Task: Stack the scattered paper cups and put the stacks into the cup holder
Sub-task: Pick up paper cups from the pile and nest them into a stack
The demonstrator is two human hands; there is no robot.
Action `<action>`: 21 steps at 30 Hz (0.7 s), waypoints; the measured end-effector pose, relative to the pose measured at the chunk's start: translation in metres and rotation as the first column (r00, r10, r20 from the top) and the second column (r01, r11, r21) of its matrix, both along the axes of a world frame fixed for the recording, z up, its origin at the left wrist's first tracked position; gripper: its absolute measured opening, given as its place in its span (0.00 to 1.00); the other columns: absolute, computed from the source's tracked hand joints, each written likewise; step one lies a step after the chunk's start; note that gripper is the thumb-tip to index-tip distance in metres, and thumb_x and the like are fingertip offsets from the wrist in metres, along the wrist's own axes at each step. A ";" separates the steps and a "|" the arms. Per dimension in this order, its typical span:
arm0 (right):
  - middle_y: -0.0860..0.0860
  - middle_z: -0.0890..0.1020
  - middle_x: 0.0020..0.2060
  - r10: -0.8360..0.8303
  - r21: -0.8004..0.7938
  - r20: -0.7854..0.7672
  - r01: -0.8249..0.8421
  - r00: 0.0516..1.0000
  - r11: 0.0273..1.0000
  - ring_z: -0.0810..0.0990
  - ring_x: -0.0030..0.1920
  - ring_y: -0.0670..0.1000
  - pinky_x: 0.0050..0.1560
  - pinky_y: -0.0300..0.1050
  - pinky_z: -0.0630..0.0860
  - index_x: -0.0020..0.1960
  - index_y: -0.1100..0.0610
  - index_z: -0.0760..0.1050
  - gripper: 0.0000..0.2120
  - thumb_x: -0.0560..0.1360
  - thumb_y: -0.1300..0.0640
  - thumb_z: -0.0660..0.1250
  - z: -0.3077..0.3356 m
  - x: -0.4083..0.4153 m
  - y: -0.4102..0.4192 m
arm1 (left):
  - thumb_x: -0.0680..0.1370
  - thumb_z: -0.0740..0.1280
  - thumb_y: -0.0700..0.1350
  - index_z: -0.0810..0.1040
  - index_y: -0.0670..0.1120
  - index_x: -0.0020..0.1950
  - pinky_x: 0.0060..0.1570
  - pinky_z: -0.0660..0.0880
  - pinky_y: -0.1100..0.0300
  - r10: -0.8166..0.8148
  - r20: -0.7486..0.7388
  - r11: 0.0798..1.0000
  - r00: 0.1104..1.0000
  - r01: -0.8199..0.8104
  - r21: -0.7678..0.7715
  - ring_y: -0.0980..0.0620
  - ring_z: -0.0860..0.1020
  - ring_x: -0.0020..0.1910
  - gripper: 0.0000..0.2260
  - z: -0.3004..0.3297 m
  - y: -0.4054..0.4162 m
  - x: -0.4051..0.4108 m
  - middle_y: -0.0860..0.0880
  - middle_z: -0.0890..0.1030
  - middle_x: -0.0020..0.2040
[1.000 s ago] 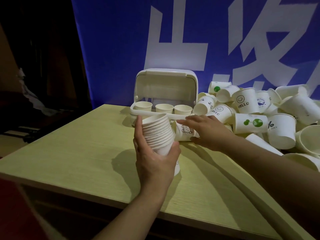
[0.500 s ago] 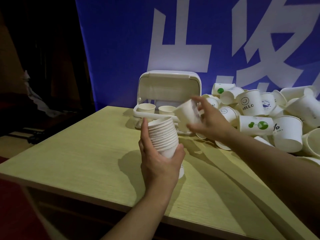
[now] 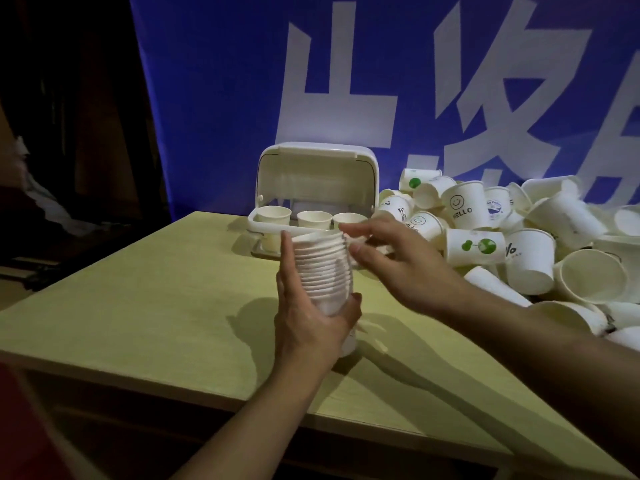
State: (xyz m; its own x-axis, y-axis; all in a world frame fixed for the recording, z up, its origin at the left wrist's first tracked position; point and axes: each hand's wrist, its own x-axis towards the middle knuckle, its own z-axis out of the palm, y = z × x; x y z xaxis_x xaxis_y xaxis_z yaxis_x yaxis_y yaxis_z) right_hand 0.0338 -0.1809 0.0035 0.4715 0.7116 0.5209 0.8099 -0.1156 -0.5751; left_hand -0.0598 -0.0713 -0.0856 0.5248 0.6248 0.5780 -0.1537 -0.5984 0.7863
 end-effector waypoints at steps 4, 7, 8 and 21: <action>0.42 0.75 0.59 -0.009 -0.092 0.058 0.015 0.998 0.996 0.76 0.55 0.40 0.54 0.38 0.75 0.70 0.40 0.71 0.21 0.78 0.50 0.66 -0.002 0.003 -0.023 | 0.69 0.79 0.48 0.36 0.79 0.70 0.62 0.74 0.51 -0.029 0.001 0.999 1.000 0.029 0.038 0.56 0.66 0.69 0.56 0.002 -0.001 -0.003 0.55 0.59 0.78; 0.44 0.74 0.61 -0.043 -0.190 0.211 0.085 0.976 0.978 0.74 0.57 0.42 0.54 0.37 0.72 0.70 0.41 0.71 0.23 0.76 0.50 0.69 0.007 0.020 -0.040 | 0.67 0.80 0.48 0.43 0.80 0.69 0.62 0.76 0.49 -0.066 -0.001 0.996 0.998 0.066 0.062 0.53 0.70 0.69 0.54 0.000 0.000 0.000 0.57 0.62 0.76; 0.44 0.73 0.63 -0.089 -0.232 0.286 0.160 0.954 0.960 0.73 0.59 0.42 0.55 0.37 0.71 0.71 0.40 0.70 0.24 0.76 0.50 0.70 0.009 0.031 -0.054 | 0.67 0.81 0.48 0.44 0.80 0.69 0.62 0.75 0.52 -0.115 -0.006 0.990 0.993 0.116 0.085 0.53 0.71 0.68 0.53 0.001 -0.005 0.004 0.58 0.63 0.75; 0.48 0.65 0.75 -0.157 -0.463 0.719 0.636 0.677 0.618 0.65 0.72 0.54 0.68 0.53 0.69 0.76 0.35 0.55 0.37 0.74 0.45 0.71 0.017 0.137 -0.106 | 0.65 0.75 0.60 0.55 0.70 0.75 0.56 0.80 0.54 -0.418 -0.017 0.902 0.908 0.417 0.110 0.57 0.77 0.62 0.44 0.012 -0.024 0.071 0.56 0.72 0.70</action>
